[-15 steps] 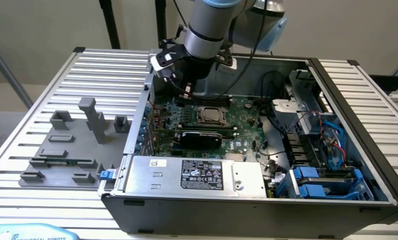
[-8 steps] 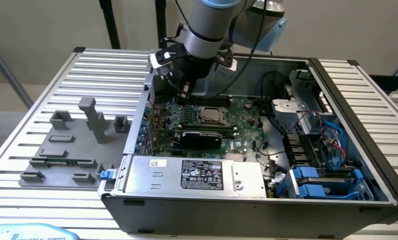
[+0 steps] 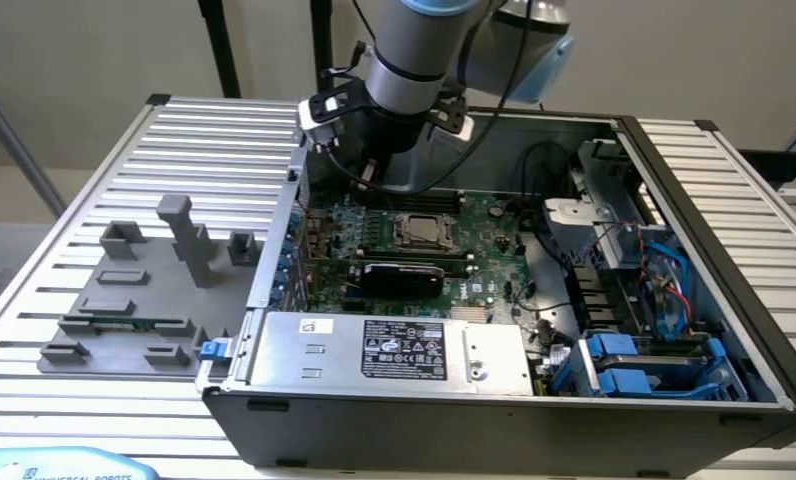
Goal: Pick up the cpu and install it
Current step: 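Close the cpu cover, then install the first cpu locking lever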
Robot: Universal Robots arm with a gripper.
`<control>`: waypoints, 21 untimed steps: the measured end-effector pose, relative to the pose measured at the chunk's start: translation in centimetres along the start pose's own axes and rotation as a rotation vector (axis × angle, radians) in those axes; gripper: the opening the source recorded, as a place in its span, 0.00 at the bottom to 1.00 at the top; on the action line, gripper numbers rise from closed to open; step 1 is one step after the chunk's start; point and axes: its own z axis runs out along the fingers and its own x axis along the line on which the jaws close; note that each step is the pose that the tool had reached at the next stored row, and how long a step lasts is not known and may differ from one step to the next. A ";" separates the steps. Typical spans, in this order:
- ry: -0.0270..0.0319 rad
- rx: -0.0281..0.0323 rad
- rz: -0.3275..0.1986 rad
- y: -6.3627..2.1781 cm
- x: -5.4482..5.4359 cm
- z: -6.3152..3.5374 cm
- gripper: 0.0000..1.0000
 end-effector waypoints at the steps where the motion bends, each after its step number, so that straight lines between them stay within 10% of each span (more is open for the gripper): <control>1: 0.0070 0.0015 0.004 -0.03 0.0 -0.09 0.11; 6: 0.0371 0.0113 0.018 -0.08 -0.4 -0.58 0.11; 11: 0.0461 0.0173 0.022 0.20 -1.5 -0.75 0.11; 21: 0.1237 0.0244 0.097 0.05 -1.5 -0.72 0.11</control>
